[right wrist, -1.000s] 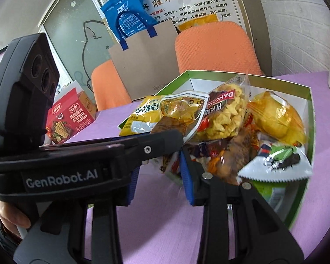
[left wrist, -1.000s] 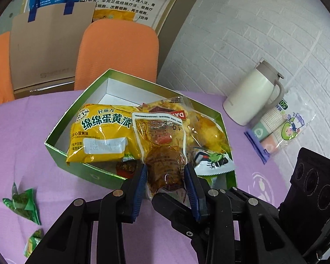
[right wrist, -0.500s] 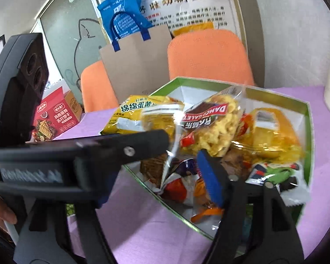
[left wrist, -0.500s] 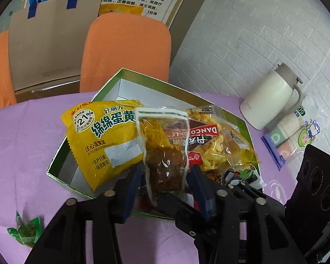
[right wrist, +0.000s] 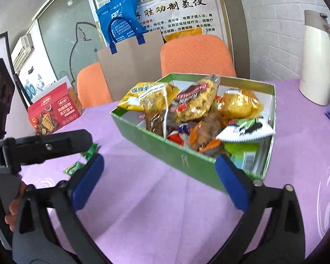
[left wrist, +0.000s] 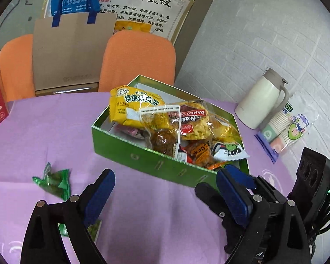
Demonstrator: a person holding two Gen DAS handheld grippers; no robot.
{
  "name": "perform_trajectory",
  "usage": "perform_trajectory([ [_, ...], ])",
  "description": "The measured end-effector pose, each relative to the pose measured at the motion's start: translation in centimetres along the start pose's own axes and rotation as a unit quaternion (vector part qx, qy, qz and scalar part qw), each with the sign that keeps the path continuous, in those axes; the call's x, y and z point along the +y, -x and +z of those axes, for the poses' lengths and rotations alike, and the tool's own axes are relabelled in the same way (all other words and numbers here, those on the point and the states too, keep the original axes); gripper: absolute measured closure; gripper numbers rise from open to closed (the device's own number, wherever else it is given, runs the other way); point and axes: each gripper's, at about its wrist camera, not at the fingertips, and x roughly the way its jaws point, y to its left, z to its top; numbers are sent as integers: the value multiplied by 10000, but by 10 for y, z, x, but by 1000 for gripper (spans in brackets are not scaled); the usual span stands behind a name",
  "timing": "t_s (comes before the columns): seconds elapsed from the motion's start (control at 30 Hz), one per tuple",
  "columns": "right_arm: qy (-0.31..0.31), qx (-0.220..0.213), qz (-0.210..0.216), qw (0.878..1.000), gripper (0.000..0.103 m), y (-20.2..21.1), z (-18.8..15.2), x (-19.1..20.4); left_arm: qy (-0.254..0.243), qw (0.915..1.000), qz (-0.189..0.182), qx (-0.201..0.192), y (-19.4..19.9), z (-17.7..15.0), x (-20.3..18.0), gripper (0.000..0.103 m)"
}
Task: Organize snacks
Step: 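Withdraw both tools and move them to the green pea snack bag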
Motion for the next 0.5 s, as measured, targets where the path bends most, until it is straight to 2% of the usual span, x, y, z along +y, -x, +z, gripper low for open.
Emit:
perform_trajectory([
  [0.23, 476, -43, 265, 9985, 1, 17, -21, 35, 304, 9993, 208, -86, 40, -38, 22, 8],
  [0.37, 566, 200, 368, 9975, 1, 8, -30, 54, 328, 9986, 418, -35, 56, -58, 42, 8],
  [0.5, 739, 450, 467, 9952, 1, -4, -40, 79, 582, 9968, 546, -2, 69, -71, 70, 8],
])
